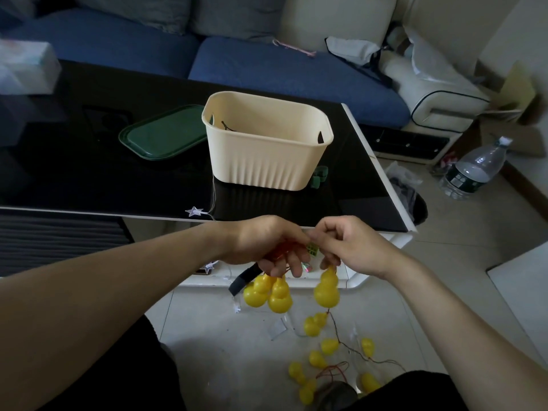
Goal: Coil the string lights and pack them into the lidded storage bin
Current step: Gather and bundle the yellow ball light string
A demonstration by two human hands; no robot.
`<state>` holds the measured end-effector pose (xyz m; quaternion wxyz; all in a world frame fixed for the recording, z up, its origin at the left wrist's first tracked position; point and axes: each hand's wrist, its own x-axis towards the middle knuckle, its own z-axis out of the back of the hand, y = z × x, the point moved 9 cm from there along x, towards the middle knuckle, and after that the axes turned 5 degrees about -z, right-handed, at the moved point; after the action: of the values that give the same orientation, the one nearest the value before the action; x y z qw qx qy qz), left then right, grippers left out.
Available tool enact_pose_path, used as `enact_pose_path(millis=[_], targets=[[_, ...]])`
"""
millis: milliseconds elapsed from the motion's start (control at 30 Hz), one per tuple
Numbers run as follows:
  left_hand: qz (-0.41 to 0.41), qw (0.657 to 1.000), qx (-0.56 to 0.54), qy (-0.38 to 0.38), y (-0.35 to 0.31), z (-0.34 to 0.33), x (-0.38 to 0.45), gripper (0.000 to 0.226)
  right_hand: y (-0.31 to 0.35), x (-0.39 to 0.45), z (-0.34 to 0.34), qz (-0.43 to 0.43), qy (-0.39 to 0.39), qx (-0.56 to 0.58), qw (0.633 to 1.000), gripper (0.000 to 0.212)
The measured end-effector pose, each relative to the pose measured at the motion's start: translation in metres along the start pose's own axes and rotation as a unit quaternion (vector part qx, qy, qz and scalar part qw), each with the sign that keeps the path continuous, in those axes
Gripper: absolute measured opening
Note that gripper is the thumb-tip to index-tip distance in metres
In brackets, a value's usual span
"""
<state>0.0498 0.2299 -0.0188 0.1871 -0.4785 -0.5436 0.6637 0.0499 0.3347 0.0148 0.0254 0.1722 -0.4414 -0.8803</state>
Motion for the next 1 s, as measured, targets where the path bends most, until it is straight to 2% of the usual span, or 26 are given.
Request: enact_pose_path(millis=[100,267,433,667,800,1000], targets=[[-0.027,0.999,-0.013,0.021,-0.005,-0.004,-0.003,0.023,0.010,0.001,0.004,0.030,-0.039,0.018,0.999,0.035],[-0.048,0.997,0.038,0.038,-0.008,-0.008,-0.006,0.025,0.006,0.005,0.005,0.036,-0.049,0.028,0.998,0.025],[-0.044,0.998,0.037,0.038,-0.003,-0.004,-0.003,0.032,-0.004,0.006,0.002,0.010,-0.015,0.033,0.999,0.031],[0.001,1.000,0.015,0.016,-0.002,0.004,-0.009,0.018,-0.013,0.010,-0.012,-0.023,0.050,0.051,0.997,0.039],[0.019,0.999,-0.013,-0.028,0.002,0.017,-0.009,0.036,-0.012,0.008,-0.012,-0.009,0.067,0.099,0.993,0.028],[-0.035,0.990,-0.094,-0.103,-0.006,0.040,-0.013,0.037,-0.028,0.017,-0.012,-0.021,0.067,0.066,0.995,0.014]])
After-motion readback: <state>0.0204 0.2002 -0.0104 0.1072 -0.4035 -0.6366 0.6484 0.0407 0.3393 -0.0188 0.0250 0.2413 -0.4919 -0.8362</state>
